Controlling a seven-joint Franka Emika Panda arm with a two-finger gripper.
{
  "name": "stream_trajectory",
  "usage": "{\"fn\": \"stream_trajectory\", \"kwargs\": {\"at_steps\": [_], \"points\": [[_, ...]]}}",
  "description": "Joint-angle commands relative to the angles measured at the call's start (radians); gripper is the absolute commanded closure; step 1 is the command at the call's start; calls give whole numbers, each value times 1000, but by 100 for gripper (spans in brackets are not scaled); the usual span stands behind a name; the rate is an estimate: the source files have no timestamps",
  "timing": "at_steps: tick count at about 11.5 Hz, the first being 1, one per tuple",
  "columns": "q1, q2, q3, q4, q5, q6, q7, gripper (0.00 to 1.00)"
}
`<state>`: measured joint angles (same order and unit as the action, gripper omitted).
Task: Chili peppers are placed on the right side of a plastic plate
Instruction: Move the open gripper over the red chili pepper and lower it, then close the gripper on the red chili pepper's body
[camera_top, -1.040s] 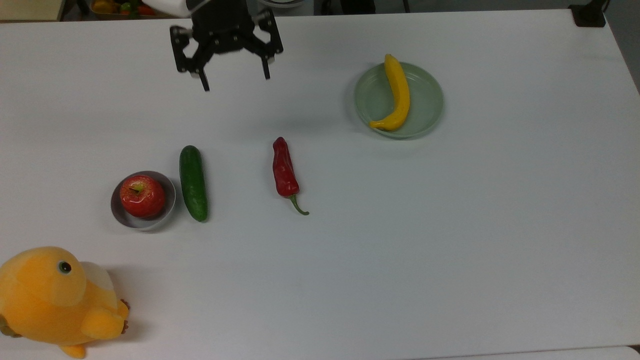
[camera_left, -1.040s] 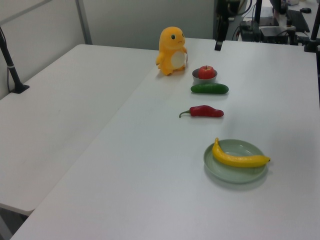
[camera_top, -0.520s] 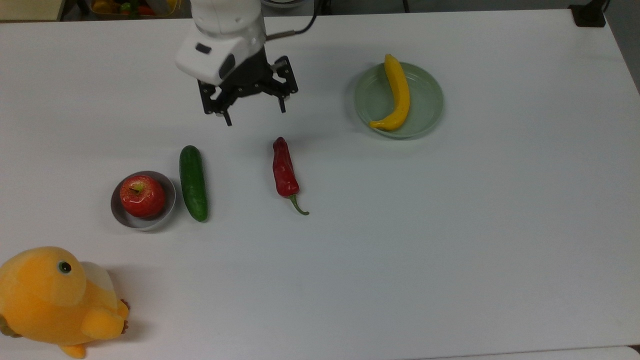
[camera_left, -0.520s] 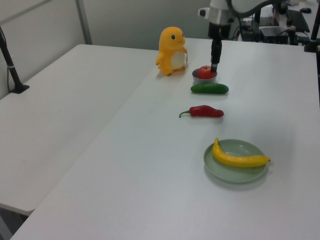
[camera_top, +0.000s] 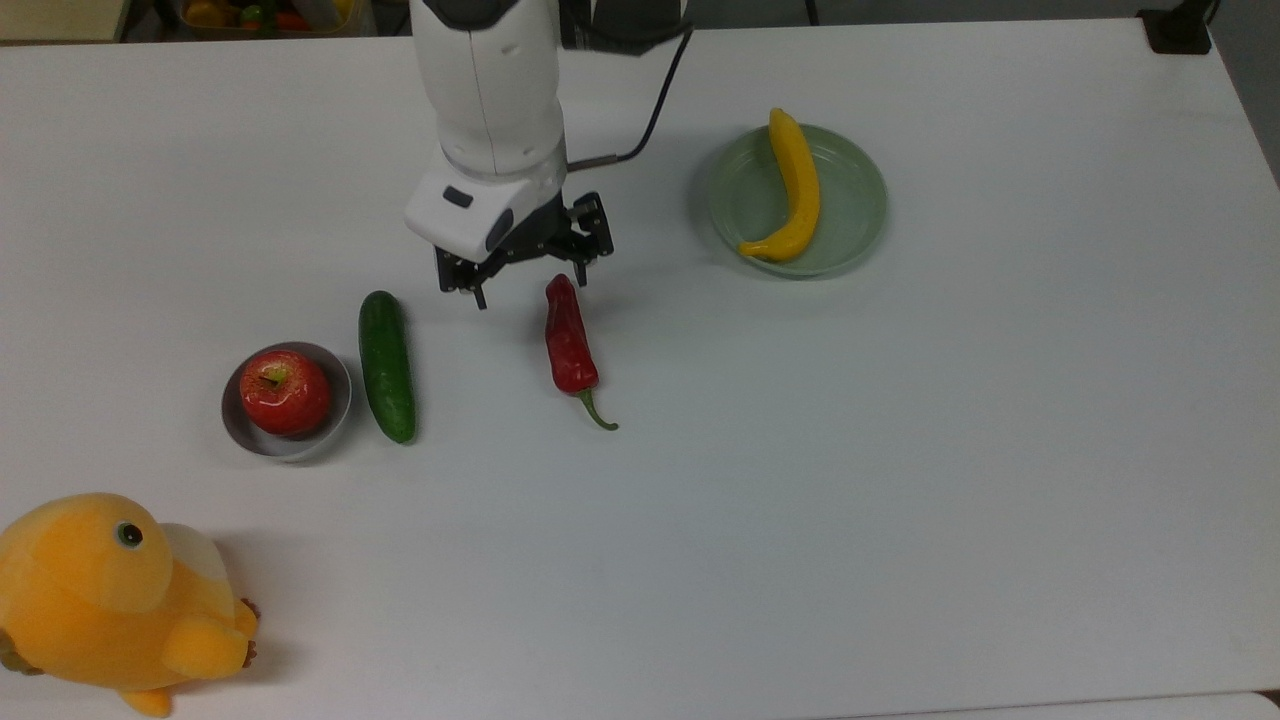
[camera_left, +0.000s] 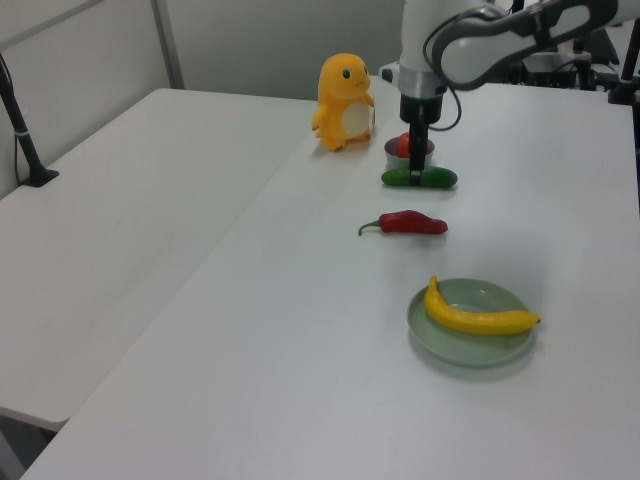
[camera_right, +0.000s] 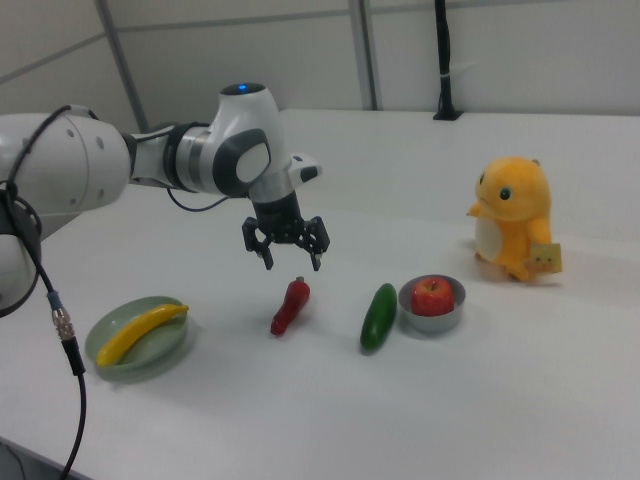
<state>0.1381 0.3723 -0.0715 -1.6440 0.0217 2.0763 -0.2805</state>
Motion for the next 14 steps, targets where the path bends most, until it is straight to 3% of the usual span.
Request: {"fn": "stream_trajectory", "kwargs": {"at_steps": [1,6,8,11,14], "points": [[24,46,-2,-31,-17,109,64,0],[43,102,1,-39,-62,162,116,2],[43,108,1,-51,-83,163,116,21],[43,108,1,-53,-85,163,116,70],[43,106,3,-51,-83,162,116,77]]}}
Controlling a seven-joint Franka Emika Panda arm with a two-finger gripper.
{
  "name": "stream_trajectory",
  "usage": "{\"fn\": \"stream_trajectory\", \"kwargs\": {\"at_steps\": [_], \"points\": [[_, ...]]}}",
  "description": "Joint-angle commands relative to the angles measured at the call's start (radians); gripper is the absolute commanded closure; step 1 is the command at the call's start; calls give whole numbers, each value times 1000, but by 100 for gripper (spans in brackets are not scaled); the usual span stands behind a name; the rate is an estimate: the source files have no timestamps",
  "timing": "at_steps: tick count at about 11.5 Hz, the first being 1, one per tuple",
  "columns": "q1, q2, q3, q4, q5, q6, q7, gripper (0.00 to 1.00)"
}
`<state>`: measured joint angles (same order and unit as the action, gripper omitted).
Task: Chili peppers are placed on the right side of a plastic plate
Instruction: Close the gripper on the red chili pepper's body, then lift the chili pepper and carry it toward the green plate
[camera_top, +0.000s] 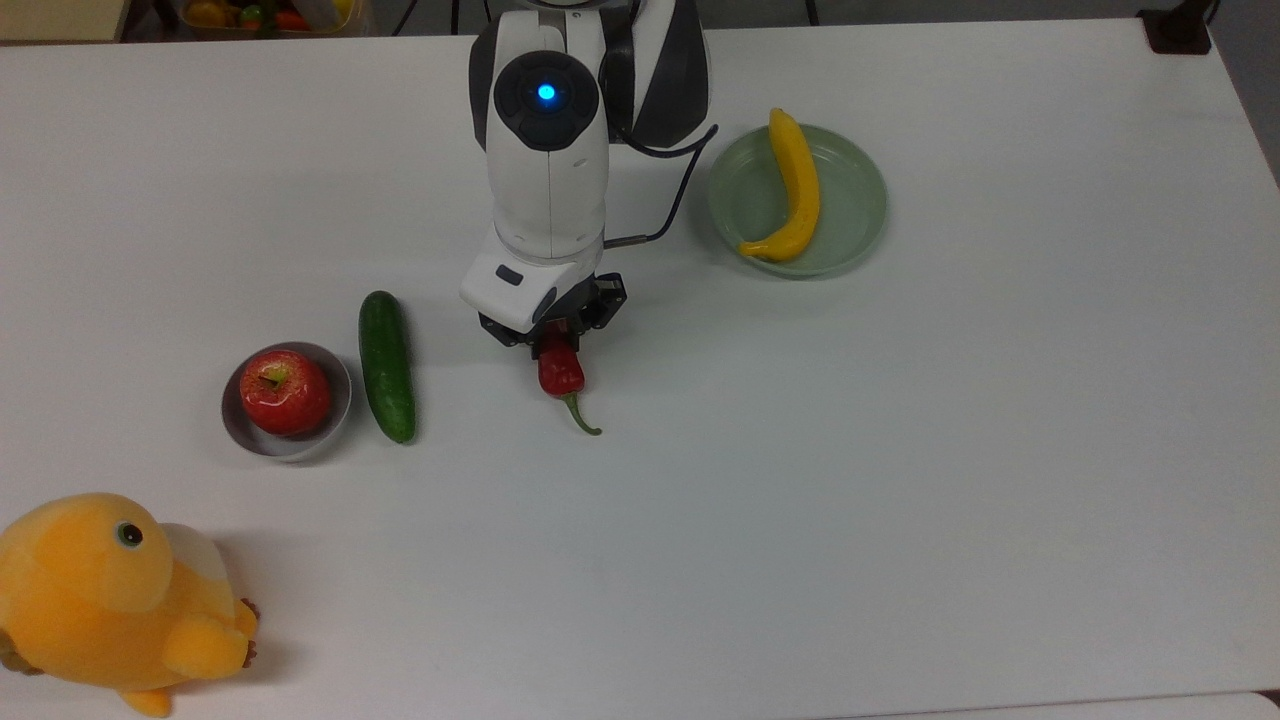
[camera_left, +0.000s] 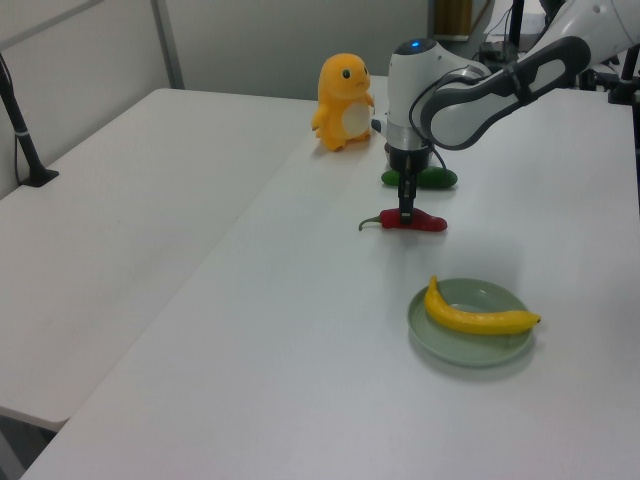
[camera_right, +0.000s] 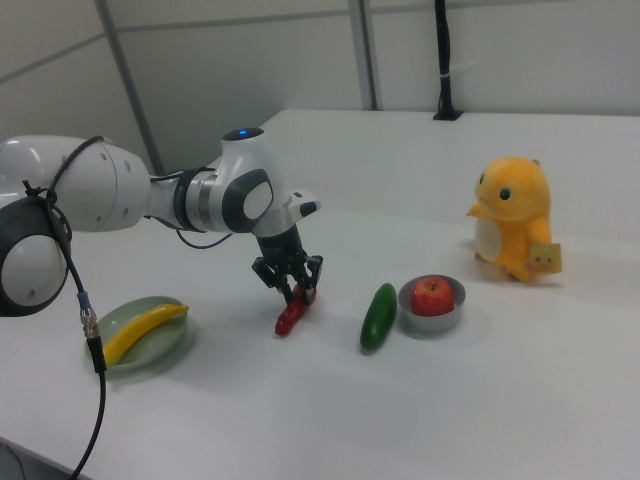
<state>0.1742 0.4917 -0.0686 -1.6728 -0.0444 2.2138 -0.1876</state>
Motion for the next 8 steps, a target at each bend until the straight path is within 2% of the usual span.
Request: {"fn": "stream_trajectory", "kwargs": {"at_steps": [1,4,8], "points": [[5,-18,0,-21,-17,23,23,77],[-1,-80,0,-22,-11,-14,25,77],[-2,-244,0,-24,14,-266,27,77]]}}
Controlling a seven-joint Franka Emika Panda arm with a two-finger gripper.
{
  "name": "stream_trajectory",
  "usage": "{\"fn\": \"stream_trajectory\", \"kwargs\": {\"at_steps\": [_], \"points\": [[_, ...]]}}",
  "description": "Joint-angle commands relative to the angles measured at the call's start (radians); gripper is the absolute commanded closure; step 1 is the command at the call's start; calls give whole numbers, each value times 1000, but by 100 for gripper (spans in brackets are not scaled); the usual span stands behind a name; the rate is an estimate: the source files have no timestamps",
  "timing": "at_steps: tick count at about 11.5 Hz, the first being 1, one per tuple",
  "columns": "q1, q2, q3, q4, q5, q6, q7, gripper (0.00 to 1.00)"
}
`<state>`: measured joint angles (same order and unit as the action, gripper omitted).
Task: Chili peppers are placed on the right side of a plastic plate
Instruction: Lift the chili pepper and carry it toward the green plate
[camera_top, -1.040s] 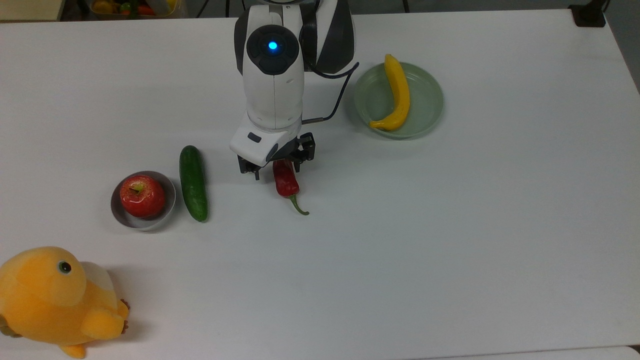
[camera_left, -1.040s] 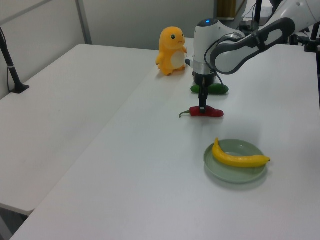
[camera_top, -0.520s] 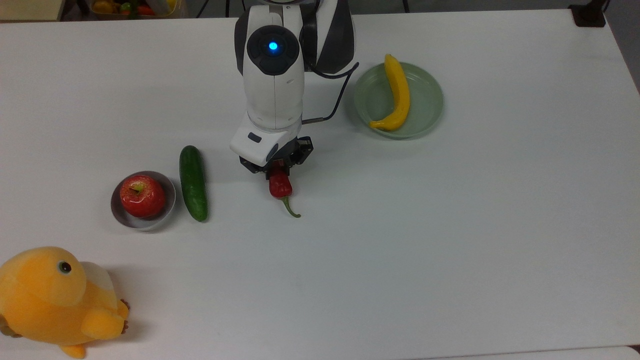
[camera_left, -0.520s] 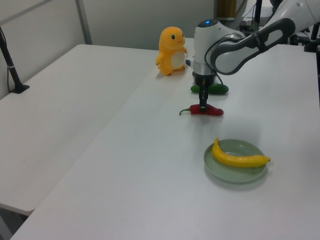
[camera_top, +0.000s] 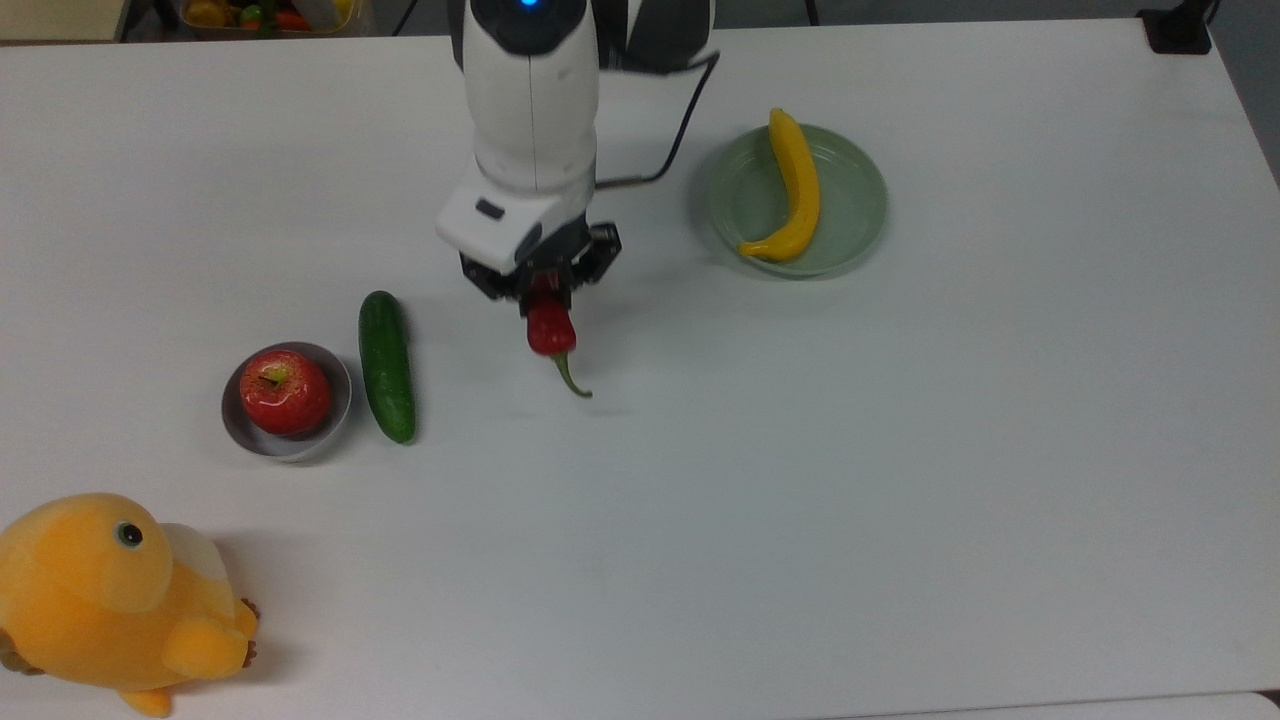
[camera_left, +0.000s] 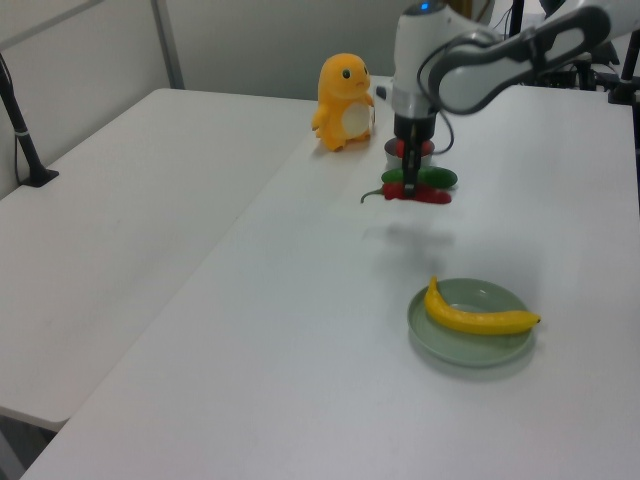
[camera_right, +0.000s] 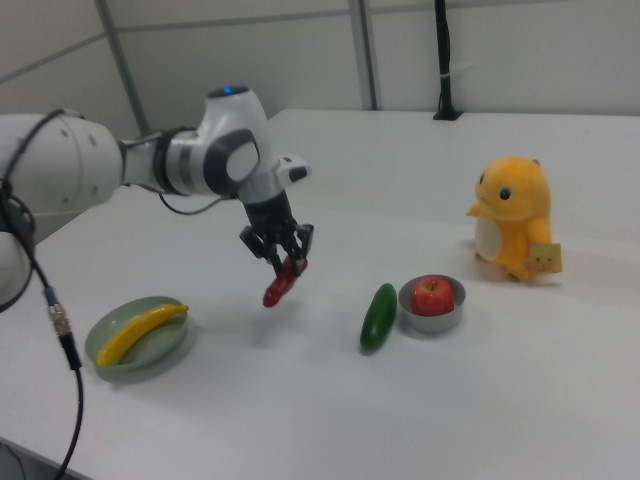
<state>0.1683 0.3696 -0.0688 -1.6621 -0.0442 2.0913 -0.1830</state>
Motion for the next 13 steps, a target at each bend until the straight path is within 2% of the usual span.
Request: {"fn": "stream_trajectory", "kwargs": {"at_steps": [1,3,5,7,8,9,13], "points": [[3,-167,0,-35,30,-231,22,77],[8,-254,0,-60,38,-406,19,77],[20,-367,4,-209,44,-419,19,77],[34,-418,35,-292,47,-415,20,76],[36,-438,56,-341,47,-396,20,76],[36,-443,101,-404,49,-329,57,76],[36,-381,222,-556,44,-34,264,76]]}}
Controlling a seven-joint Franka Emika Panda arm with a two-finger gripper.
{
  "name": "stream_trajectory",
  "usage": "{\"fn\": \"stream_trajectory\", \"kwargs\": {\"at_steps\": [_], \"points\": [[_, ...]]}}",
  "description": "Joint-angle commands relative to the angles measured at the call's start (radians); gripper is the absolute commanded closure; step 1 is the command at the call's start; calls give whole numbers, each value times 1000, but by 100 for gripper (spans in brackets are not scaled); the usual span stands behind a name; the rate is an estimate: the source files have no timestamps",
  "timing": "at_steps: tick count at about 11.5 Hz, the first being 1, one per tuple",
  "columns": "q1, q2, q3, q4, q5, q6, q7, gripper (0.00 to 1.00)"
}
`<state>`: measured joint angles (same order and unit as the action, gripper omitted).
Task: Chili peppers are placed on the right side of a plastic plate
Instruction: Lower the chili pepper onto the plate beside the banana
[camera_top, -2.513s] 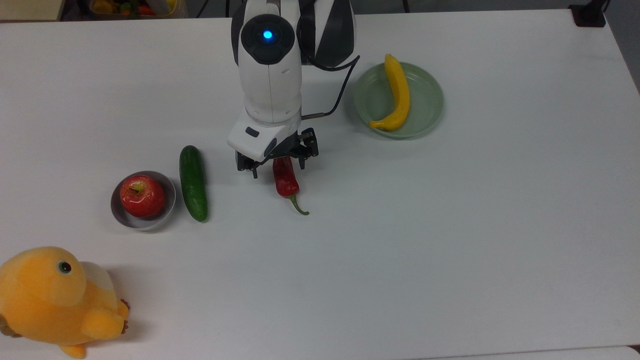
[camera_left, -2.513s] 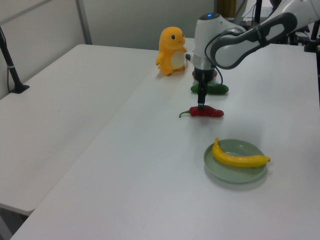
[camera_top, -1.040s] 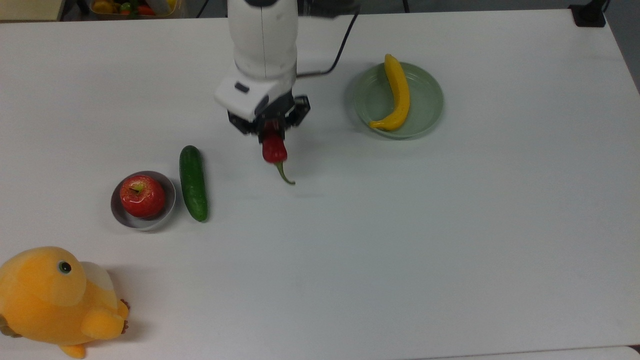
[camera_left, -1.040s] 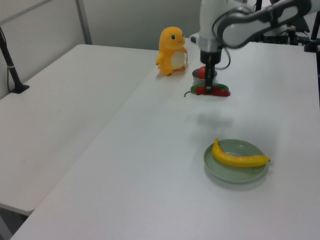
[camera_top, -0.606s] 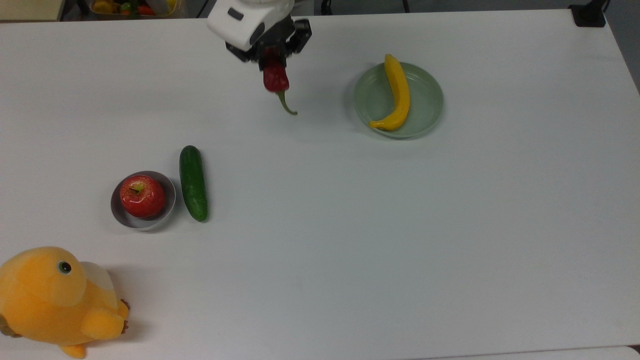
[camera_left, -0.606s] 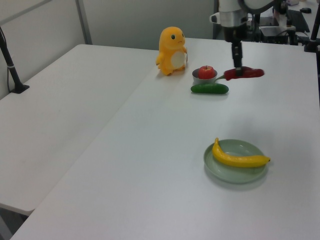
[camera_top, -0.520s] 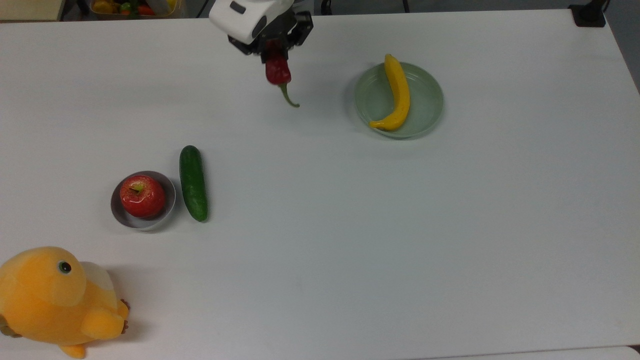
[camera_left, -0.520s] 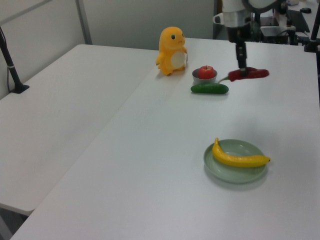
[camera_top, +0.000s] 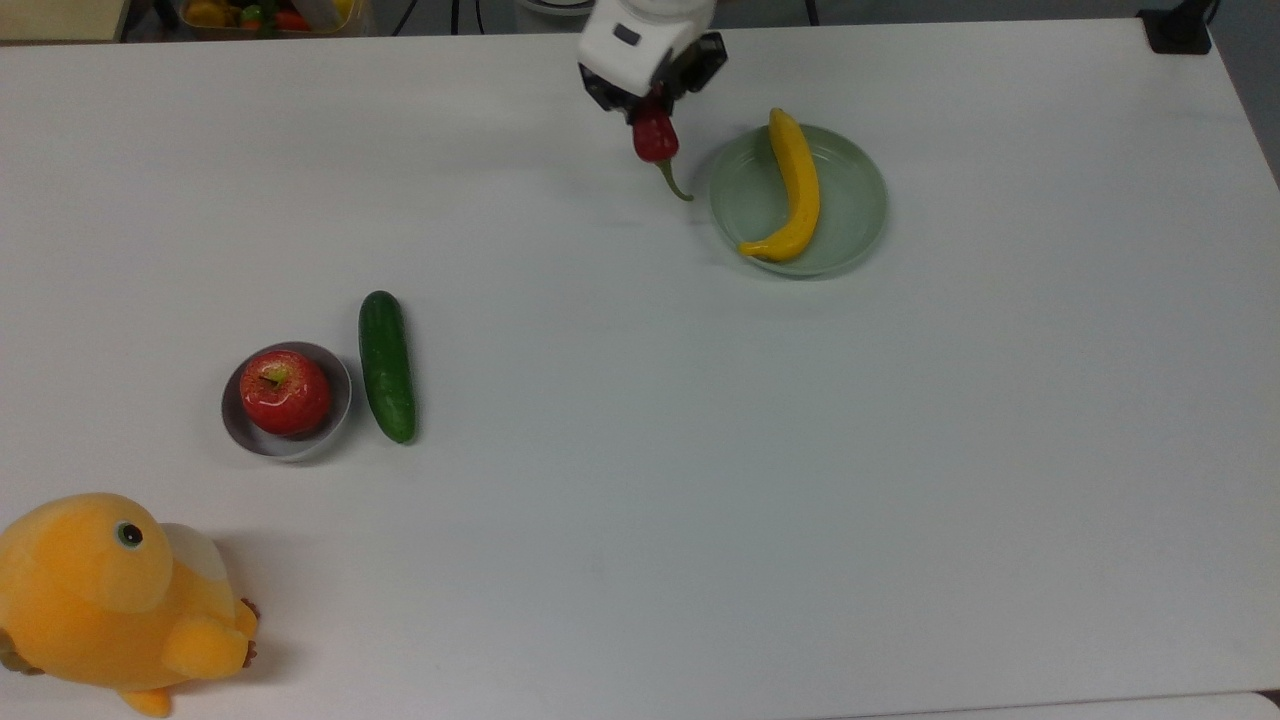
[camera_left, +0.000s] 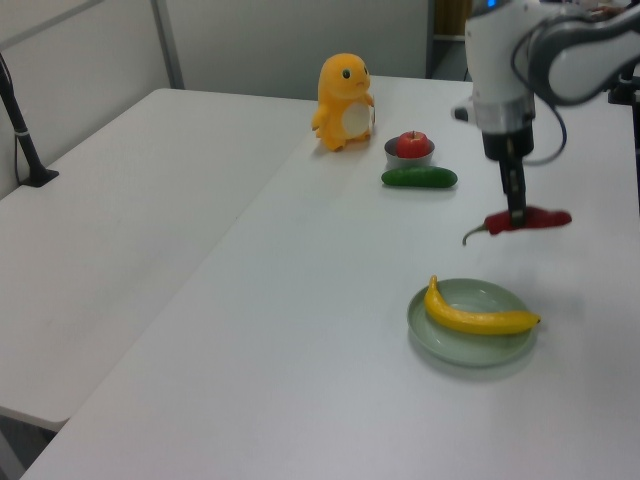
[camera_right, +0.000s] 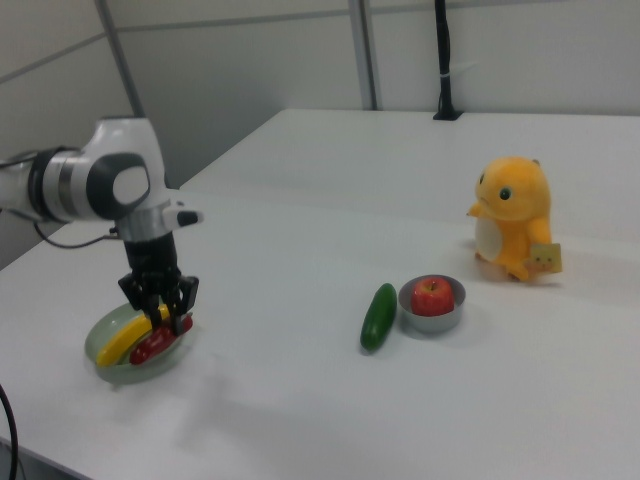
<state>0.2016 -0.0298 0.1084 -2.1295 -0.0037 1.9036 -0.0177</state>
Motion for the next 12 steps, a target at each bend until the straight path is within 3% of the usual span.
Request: {"fn": "stream_trajectory", "kwargs": {"at_steps": [1,5,8,9,10,12], "points": [[2,49,66,-108,-11,229,161,76],[-2,94,83,-136,-79,334,252,76],[-10,93,83,-125,-79,334,283,61],[-10,93,83,-124,-79,336,297,50],[-10,93,83,-109,-78,328,321,29],[-17,88,83,-81,-78,318,372,2]]}}
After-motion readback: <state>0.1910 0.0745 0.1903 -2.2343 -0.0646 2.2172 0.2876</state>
